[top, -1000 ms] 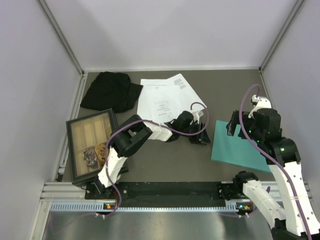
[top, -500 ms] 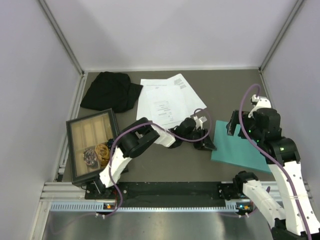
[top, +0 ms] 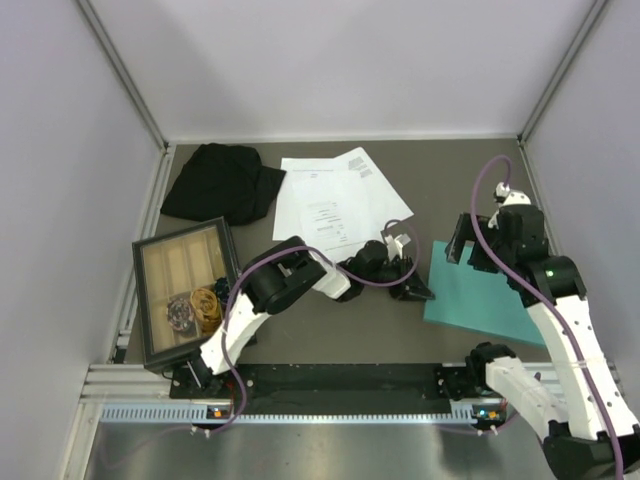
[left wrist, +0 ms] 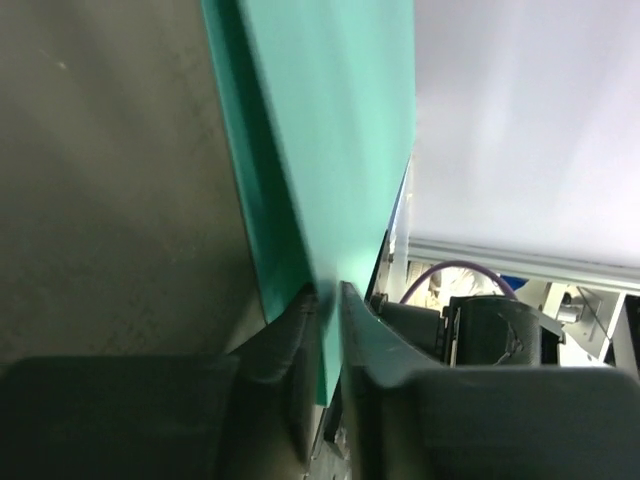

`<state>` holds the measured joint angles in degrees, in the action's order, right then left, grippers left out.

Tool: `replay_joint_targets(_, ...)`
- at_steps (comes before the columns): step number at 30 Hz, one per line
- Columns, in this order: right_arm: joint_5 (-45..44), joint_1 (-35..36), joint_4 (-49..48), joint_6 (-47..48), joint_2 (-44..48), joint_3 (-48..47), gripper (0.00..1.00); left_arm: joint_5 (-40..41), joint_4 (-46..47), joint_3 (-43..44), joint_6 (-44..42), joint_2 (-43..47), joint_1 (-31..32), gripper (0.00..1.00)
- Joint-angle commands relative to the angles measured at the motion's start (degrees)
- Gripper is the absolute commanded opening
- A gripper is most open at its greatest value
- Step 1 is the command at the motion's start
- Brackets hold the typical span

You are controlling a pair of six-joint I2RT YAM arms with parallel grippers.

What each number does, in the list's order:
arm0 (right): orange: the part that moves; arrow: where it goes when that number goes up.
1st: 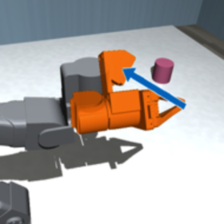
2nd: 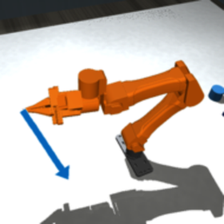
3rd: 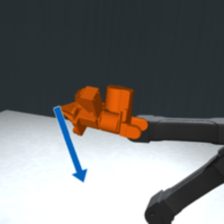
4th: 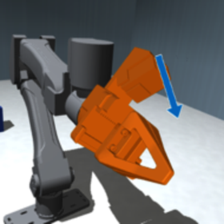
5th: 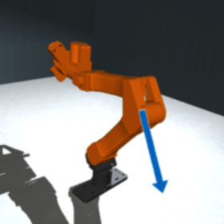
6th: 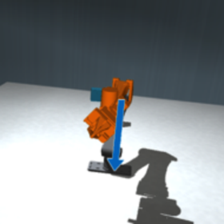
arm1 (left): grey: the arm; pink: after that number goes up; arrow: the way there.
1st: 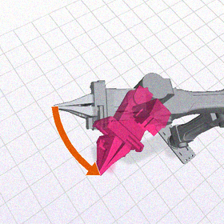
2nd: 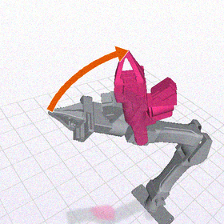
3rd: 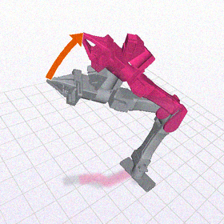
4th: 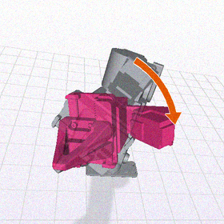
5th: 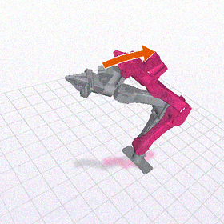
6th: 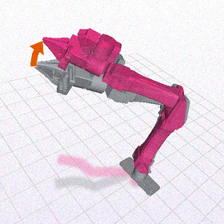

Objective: Put the files into the folder

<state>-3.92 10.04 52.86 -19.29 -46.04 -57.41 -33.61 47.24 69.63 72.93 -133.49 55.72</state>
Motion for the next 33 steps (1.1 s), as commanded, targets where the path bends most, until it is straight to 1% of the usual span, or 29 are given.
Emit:
replay_joint_targets(1, 0.1, -0.4, -0.2, -3.0, -0.6, -1.5, 0.99, -0.2, 8.8, 0.2, 2.8, -1.0, 0.4, 0.11)
replay_joint_targets(3, -0.3, -0.4, 0.0, -4.3, -0.6, -1.3, 0.99, -0.1, 6.8, 0.8, 1.3, -0.2, 0.4, 0.0)
replay_joint_targets(4, -1.0, -0.4, 0.1, -4.7, -0.8, -1.2, 0.99, 0.4, 5.0, 0.8, -0.2, 0.5, 0.3, 0.0)
replay_joint_targets(5, -1.5, -0.4, 0.2, -5.1, -1.4, -1.2, 0.99, 2.4, 2.7, 0.9, -4.6, 1.6, 0.2, 0.0)
replay_joint_targets(6, -2.0, -0.4, 0.9, -5.1, -1.9, -1.6, 0.99, 4.2, -3.9, 0.3, -7.6, 4.6, 0.3, 0.0)
replay_joint_targets(7, -4.0, -0.4, 1.9, -5.4, -2.6, -2.0, 0.99, 6.1, -7.0, 0.0, -10.7, 6.4, 0.4, 0.0)
replay_joint_targets(8, -5.6, -0.4, 2.9, -6.3, -4.4, -2.6, 0.99, 10.0, -10.4, -0.5, -16.5, 8.1, 0.4, 0.0)
replay_joint_targets(9, -8.5, -0.4, 4.9, -6.5, -5.2, -3.8, 0.99, 11.6, -15.2, -1.2, -19.2, 11.3, 0.4, 0.0)
replay_joint_targets(11, -10.2, -0.4, 5.8, -7.2, -6.7, -4.9, 0.99, 15.8, -18.7, -2.0, -25.4, 14.1, 0.4, 0.0)
replay_joint_targets(13, -11.9, -0.4, 7.3, -8.2, -8.6, -6.7, 0.99, 18.7, -23.0, -3.2, -29.0, 17.9, 0.6, 0.0)
replay_joint_targets(14, -12.2, -0.4, 7.8, -9.6, -9.1, -7.4, 0.99, 20.1, -23.6, -3.6, -31.9, 19.1, 0.8, 0.0)
replay_joint_targets(15, -12.8, -0.4, 8.0, -10.8, -9.9, -8.9, 0.99, 23.2, -24.4, -4.8, -33.2, 21.3, 1.3, 0.0)
replay_joint_targets(16, -12.7, -0.5, 8.5, -11.6, -10.2, -9.7, 0.99, 24.6, -25.1, -5.5, -34.3, 22.5, 1.7, 0.0)
replay_joint_targets(19, -9.0, 0.1, 7.8, -14.1, -10.4, -12.5, 0.99, 29.5, -26.0, -7.8, -38.6, 25.7, 3.1, 0.0)
replay_joint_targets(23, -8.1, 4.9, 5.7, -18.7, -10.3, -14.0, 0.99, 32.9, -26.1, -9.3, -41.1, 28.5, 4.9, 0.0)
replay_joint_targets(26, -11.6, 10.4, 6.5, -20.7, -13.6, -16.6, 0.99, 33.1, -26.3, -9.9, -41.9, 29.2, 6.0, 0.0)
replay_joint_targets(28, -14.4, 13.3, 7.2, -21.4, -16.6, -19.0, 0.99, 36.1, -26.3, -10.3, -42.6, 29.7, 6.8, 0.0)
replay_joint_targets(29, -15.1, 14.0, 7.5, -21.8, -19.5, -19.8, 0.99, 36.8, -26.2, -10.5, -43.0, 30.2, 7.0, 0.0)
replay_joint_targets(31, -17.6, 15.0, 8.4, -22.5, -21.9, -21.8, 0.99, 37.6, -26.2, -10.7, -44.3, 30.6, 8.0, 0.0)
replay_joint_targets(33, -18.2, 16.3, 7.9, -22.8, -24.7, -22.7, 0.99, 38.7, -26.3, -11.0, -44.9, 31.3, 8.8, 0.0)
